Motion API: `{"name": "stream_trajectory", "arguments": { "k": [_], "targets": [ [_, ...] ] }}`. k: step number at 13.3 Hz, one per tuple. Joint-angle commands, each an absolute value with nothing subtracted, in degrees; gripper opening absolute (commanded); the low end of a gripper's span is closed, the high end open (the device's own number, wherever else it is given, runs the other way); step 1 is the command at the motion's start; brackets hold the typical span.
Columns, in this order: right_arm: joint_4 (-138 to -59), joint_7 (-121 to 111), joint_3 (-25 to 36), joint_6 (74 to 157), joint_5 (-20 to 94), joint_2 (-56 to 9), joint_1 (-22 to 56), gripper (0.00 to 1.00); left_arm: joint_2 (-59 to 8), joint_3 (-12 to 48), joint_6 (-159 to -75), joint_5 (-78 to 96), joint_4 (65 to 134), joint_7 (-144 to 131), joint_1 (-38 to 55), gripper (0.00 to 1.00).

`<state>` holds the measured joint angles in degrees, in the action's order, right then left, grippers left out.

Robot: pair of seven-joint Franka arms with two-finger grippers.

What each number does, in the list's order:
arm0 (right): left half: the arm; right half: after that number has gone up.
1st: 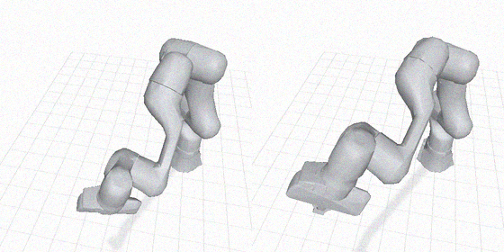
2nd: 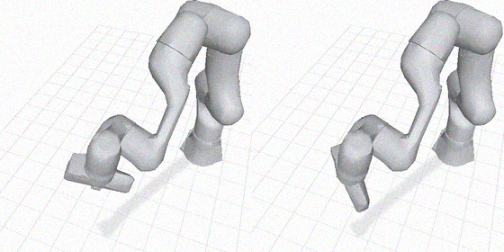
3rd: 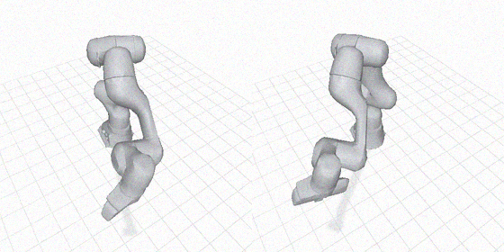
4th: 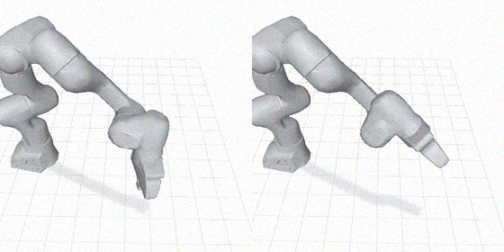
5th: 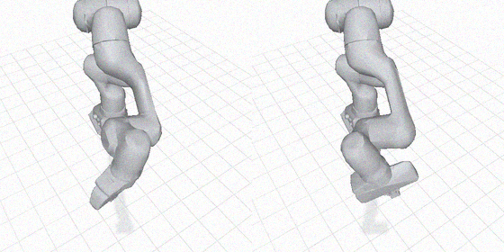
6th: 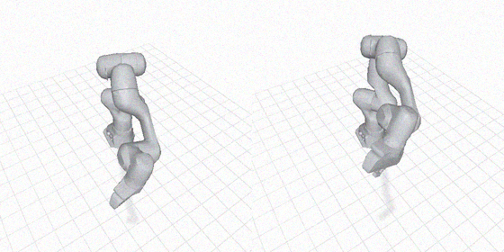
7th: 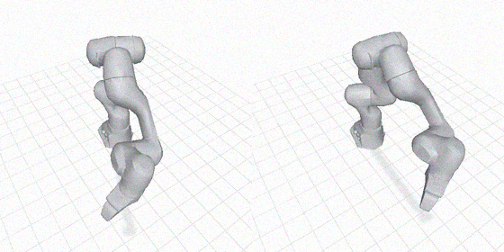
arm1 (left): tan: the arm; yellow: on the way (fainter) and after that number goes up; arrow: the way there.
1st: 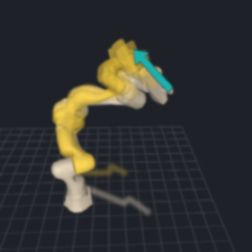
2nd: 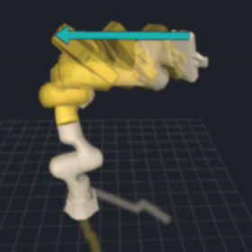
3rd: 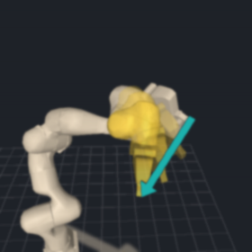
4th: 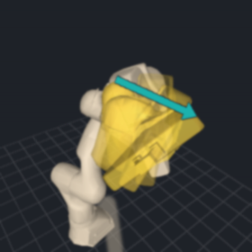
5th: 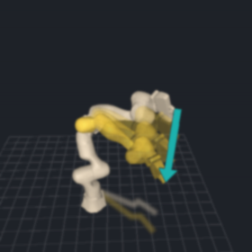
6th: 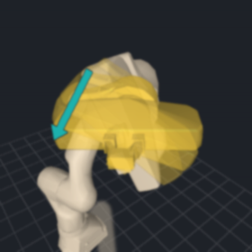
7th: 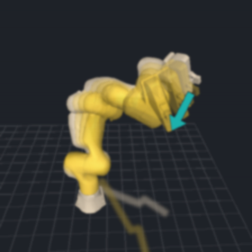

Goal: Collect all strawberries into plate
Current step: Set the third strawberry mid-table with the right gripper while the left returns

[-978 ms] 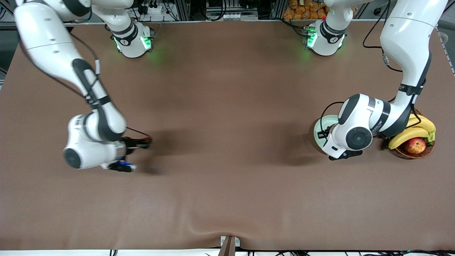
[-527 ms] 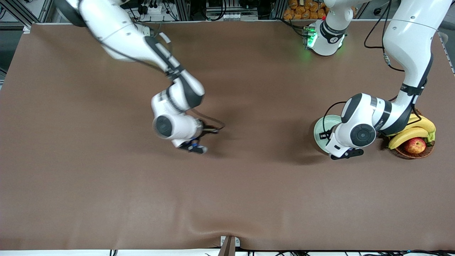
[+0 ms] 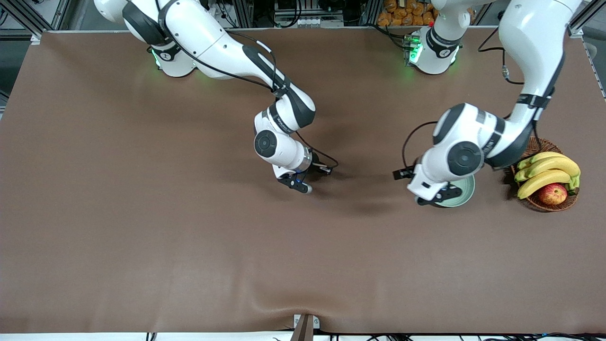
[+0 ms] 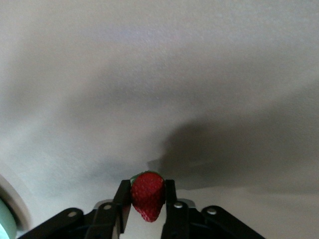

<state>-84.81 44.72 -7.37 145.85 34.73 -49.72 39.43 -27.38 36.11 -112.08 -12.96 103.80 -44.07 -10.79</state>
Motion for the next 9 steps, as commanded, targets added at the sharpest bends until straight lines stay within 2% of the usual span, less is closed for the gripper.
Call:
{"name": "stream_trajectory", "arguments": {
  "k": [1, 2, 6, 9],
  "targets": [
    [-82.79, 45.70, -6.24, 145.11, 35.86, -50.63, 39.55, 0.78, -30.66, 36.12, -111.09, -12.22, 100.12, -50.42, -5.39, 1.00],
    [-82.79, 45.62, -5.63, 145.02, 35.86, -50.28, 39.38, 1.00, -31.89, 36.04, -111.18, -12.48, 98.80, -53.41, -3.19, 1.00],
    [-83.93, 45.18, -4.13, 141.52, 35.16, -47.91, 36.93, 1.00, -35.06, 36.04, -111.53, -12.48, 95.01, -59.06, 0.70, 1.00],
    [-84.73, 43.60, -3.87, 128.37, 32.37, -41.77, 28.33, 1.00, -36.38, 35.95, -112.93, -12.30, 94.31, -60.63, 2.63, 1.00]
  ]
}}
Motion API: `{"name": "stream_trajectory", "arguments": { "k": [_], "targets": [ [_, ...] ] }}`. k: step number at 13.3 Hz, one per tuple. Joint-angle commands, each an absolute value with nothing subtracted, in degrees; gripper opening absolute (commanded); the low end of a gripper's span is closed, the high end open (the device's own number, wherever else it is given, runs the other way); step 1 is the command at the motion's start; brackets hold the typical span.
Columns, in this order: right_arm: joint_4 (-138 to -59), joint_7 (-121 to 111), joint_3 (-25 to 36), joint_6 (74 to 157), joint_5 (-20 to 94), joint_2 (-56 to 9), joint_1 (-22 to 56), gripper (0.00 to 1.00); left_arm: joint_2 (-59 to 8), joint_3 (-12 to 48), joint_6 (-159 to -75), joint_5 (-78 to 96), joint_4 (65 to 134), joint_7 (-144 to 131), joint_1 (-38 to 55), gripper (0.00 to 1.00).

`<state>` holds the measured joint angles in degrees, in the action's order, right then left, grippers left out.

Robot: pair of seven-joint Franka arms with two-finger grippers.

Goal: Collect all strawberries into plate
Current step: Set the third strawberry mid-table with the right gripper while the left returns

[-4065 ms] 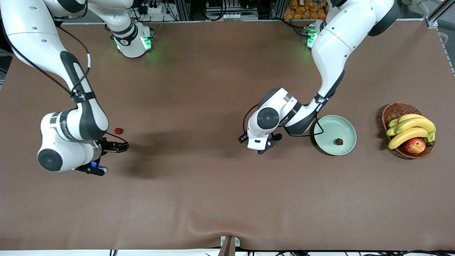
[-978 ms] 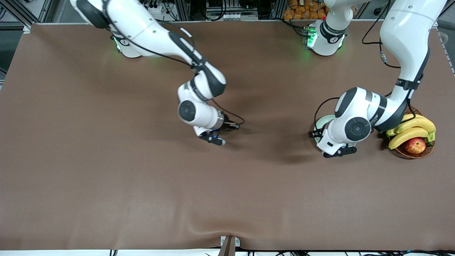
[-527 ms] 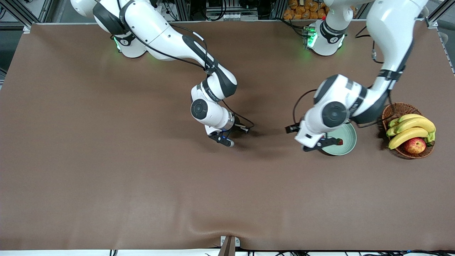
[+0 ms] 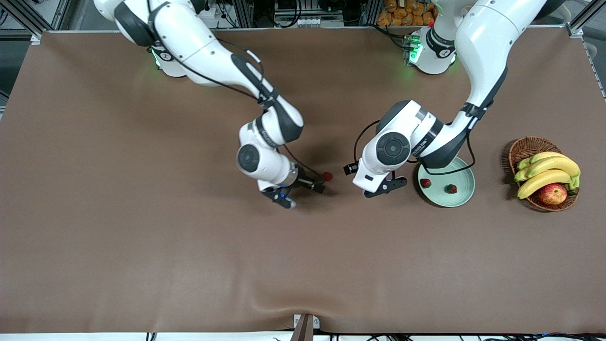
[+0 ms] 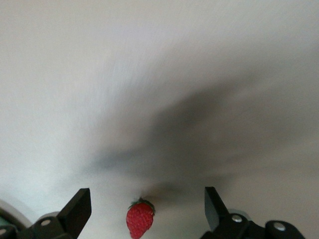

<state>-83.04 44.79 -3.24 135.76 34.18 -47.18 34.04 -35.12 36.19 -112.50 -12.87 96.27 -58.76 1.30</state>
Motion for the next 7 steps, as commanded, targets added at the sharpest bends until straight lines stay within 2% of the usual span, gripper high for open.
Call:
{"name": "stream_trajectory", "arguments": {
  "k": [1, 4, 7],
  "targets": [
    [-84.55, 43.33, -3.95, 123.54, 27.91, -38.79, 25.26, 1.00, -37.78, 35.95, -113.90, -12.48, 93.00, -63.17, 3.85, 1.00],
    [-84.29, 42.55, -4.04, 113.85, 14.20, -30.09, 18.22, 1.00, -41.48, 33.85, -118.02, -12.66, 89.83, -69.85, 9.12, 1.00],
    [-83.94, 33.52, -4.48, 102.08, 10.20, -23.31, 11.36, 1.00, -42.80, 25.69, -124.09, -12.57, 89.91, -73.90, 18.43, 1.00]
  ]
}}
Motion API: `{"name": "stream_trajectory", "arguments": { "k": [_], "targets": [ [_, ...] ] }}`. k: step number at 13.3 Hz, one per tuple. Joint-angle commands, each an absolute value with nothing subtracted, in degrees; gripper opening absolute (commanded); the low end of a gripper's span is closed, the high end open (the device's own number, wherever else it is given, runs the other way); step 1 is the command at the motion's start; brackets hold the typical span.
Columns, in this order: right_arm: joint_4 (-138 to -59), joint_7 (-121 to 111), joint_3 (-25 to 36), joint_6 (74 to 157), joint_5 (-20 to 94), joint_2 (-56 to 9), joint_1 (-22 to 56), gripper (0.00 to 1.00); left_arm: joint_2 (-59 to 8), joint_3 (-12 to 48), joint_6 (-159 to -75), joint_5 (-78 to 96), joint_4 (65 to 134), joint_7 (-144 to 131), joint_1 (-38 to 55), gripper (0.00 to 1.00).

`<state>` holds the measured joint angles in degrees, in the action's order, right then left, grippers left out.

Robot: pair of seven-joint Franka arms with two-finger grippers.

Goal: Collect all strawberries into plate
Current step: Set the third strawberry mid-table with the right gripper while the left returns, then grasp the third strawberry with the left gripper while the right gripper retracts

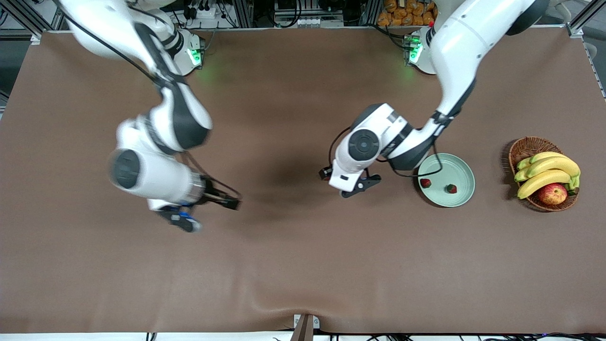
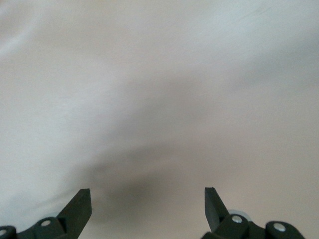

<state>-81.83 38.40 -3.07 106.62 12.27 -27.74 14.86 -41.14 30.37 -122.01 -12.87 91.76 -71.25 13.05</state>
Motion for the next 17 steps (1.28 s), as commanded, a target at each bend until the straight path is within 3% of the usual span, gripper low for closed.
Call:
{"name": "stream_trajectory", "arguments": {
  "k": [1, 3, 5, 10, 13, 17],
  "targets": [
    [-83.94, 29.75, -4.48, 98.39, 10.02, -21.46, 9.16, 1.00, -43.50, 23.49, -125.75, -12.57, 89.91, -75.22, 20.81, 1.00],
    [-83.94, 23.06, -4.48, 93.10, 8.54, -18.65, 5.03, 1.00, -44.73, 21.01, -128.75, -12.57, 89.82, -76.37, 23.20, 1.00],
    [-83.94, 15.07, -4.48, 90.98, 2.93, -15.83, 2.38, 1.00, -45.44, 20.83, -129.20, -12.66, 89.82, -76.38, 23.55, 0.88],
    [-83.06, 1.86, -3.87, 86.93, 0.18, -11.43, -4.21, 1.00, -46.41, 20.65, -129.81, -12.57, 89.91, -76.38, 24.26, 0.46],
    [-82.53, 1.23, -3.52, 84.91, 0.09, -10.64, -5.89, 1.00, -46.32, 20.65, -129.81, -12.74, 89.91, -76.38, 24.26, 0.02],
    [-82.44, -5.61, 1.04, 84.73, 0.26, -9.23, -5.89, 1.00, -40.54, 20.65, -126.85, -12.92, 90.62, -75.50, 21.28, 0.00]
  ]
}}
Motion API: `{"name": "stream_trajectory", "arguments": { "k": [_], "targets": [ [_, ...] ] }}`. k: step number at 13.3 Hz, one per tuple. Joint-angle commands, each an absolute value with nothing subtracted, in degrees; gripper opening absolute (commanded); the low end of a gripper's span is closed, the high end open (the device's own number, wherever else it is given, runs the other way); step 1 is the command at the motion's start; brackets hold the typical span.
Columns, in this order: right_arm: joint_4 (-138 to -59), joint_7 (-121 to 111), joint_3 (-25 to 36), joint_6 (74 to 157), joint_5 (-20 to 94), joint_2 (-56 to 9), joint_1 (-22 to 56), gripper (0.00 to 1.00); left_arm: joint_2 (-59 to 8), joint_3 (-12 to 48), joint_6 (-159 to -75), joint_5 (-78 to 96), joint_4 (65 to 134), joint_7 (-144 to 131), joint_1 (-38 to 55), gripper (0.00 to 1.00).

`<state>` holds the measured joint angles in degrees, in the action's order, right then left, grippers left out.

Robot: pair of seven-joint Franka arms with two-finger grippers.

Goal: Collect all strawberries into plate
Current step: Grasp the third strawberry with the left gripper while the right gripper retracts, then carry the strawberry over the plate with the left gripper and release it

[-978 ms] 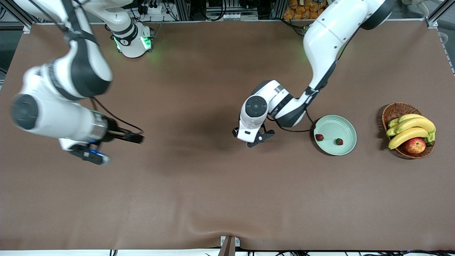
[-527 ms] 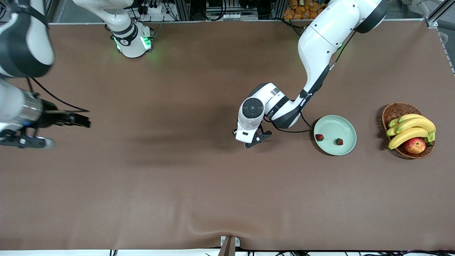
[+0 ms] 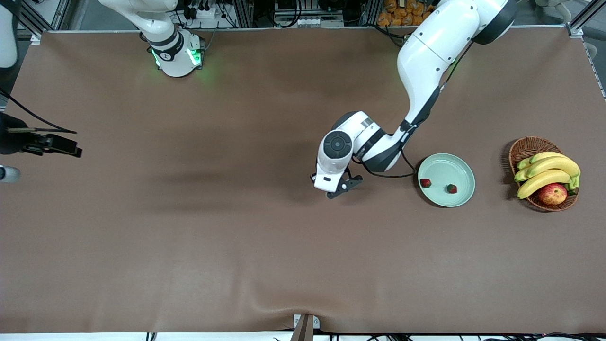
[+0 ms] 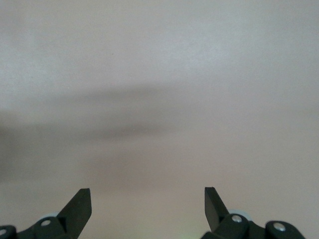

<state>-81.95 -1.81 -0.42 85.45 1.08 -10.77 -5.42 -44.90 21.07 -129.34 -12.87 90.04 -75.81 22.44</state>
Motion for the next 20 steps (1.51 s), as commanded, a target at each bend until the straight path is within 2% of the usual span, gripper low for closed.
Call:
{"name": "stream_trajectory", "arguments": {
  "k": [1, 5, 8, 10, 13, 15, 18, 19, 20],
  "targets": [
    [-82.44, -6.84, 1.66, 84.81, 0.18, -9.14, -5.98, 1.00, -38.52, 20.57, -124.91, -12.92, 90.70, -73.76, 20.75, 0.00],
    [-82.27, -8.26, 2.02, 84.90, 0.09, -9.05, -5.71, 1.00, -31.39, 21.18, -115.78, -12.57, 90.79, -59.01, 12.33, 0.00],
    [-80.51, -7.48, 1.85, 84.82, 0.17, -9.14, -5.54, 1.00, -30.32, 21.27, -109.08, -12.48, 92.36, -52.14, 7.31, 0.00],
    [-80.60, -1.62, 2.02, 83.68, 0.18, -9.23, -5.62, 1.00, -27.79, 20.92, -108.81, -12.92, 96.74, -46.61, 4.76, 0.00],
    [-80.42, -0.79, 2.02, 82.97, -0.26, -9.23, -5.28, 1.00, -25.14, 21.27, -109.59, -15.55, 102.72, -34.50, -4.11, 0.00],
    [-80.42, -0.79, 1.93, 82.09, -3.41, -9.14, -3.70, 1.00, -24.96, 21.27, -109.95, -15.82, 103.80, -30.77, -8.16, 0.00],
    [-80.33, -0.62, 2.02, 82.00, -2.81, -9.58, -3.87, 1.00, -24.87, 21.27, -115.82, -15.82, 108.62, -29.00, -9.66, 0.00],
    [-80.33, -0.53, 2.02, 82.09, -2.90, -9.67, -3.61, 1.00, -25.05, 21.27, -116.71, -15.82, 109.07, -28.83, -9.93, 0.11],
    [-80.33, -0.53, 2.02, 82.09, -2.90, -9.67, -3.52, 1.00, -25.22, 21.27, -116.72, -15.82, 108.90, -28.22, -9.84, 0.33]
  ]
}}
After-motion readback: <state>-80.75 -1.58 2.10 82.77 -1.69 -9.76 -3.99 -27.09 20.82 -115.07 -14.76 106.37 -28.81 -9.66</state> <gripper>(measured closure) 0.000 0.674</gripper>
